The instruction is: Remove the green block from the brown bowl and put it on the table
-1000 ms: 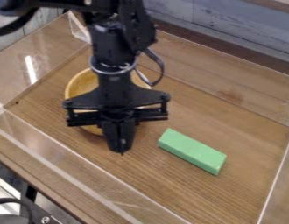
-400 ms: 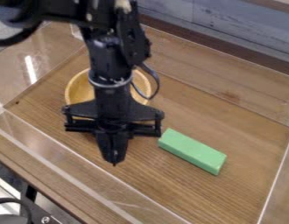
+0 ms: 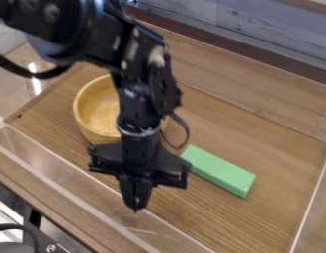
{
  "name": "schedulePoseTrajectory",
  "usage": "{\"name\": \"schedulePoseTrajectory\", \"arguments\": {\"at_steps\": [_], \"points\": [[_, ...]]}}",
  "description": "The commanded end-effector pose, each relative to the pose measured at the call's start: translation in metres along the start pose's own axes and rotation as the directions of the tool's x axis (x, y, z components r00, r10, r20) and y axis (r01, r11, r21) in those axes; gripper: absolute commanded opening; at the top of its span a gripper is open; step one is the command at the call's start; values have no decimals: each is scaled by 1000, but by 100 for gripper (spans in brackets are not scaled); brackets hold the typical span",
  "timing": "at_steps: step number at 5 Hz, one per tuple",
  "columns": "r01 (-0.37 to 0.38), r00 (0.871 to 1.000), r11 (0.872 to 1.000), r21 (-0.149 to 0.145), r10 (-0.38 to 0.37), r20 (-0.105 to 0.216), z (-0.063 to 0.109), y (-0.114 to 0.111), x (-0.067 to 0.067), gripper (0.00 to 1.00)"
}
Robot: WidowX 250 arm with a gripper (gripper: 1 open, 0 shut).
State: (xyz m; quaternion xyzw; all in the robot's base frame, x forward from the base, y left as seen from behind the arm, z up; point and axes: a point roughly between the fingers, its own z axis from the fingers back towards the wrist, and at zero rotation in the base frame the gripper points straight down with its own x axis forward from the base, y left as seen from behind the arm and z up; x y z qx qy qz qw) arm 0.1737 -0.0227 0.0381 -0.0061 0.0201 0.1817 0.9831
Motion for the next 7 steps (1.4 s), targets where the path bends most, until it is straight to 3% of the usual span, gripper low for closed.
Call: {"name": "schedulePoseTrajectory", "arguments": {"at_steps": [1, 3, 6, 7], "points": [[63, 998, 998, 6, -63, 10, -15, -10, 2, 0], [83, 996, 996, 34, -82, -15, -15, -34, -6, 0], [134, 989, 990, 46, -131, -69, -12, -29, 6, 0], [121, 990, 992, 46, -117, -84, -13, -29, -1, 0]]}}
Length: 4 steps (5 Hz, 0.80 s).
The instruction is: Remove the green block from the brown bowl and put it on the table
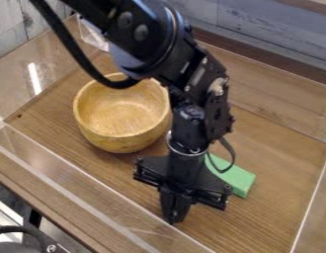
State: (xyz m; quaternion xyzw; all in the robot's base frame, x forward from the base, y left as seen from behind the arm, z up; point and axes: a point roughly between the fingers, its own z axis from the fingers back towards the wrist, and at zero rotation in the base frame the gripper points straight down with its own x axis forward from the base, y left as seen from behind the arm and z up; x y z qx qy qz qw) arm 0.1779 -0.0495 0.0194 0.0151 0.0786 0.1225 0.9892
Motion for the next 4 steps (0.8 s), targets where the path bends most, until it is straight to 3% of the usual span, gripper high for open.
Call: {"name": "schedulePoseTrajectory", "arguments": {"at_steps": [1, 3, 4], "points": [[-9, 1000, 1000, -14, 10, 14, 5, -3, -1, 0], [26, 1000, 1000, -9, -26, -10, 5, -3, -1, 0], [6, 1000, 1000, -12, -6, -24, 5, -4, 2, 0]]}}
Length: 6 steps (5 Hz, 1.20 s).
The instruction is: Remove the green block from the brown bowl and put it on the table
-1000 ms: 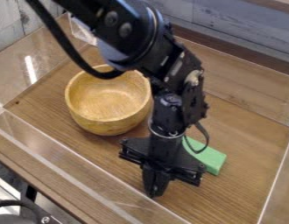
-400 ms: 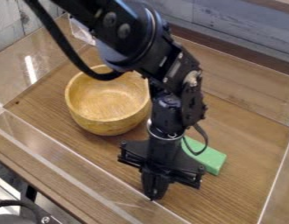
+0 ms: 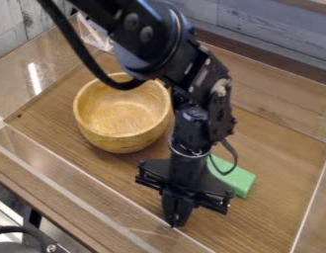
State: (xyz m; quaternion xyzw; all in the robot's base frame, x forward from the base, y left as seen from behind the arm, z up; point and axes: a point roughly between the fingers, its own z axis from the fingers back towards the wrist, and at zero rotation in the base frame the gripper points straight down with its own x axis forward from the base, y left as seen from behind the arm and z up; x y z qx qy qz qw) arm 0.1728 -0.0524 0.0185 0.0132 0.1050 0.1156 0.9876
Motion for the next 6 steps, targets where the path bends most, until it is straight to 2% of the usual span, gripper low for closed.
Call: {"name": "schedulePoseTrajectory", "arguments": {"at_steps": [1, 3, 4, 5, 6], "points": [[-18, 1000, 1000, -17, 19, 15, 8, -3, 8, 0], [-109, 994, 994, -31, 108, -14, 8, -7, 7, 0], [-11, 1000, 1000, -6, 11, -17, 10, -5, 7, 0], [85, 996, 996, 15, -85, -21, 11, -3, 6, 0], [81, 996, 997, 8, -81, -29, 8, -3, 8, 0]]}}
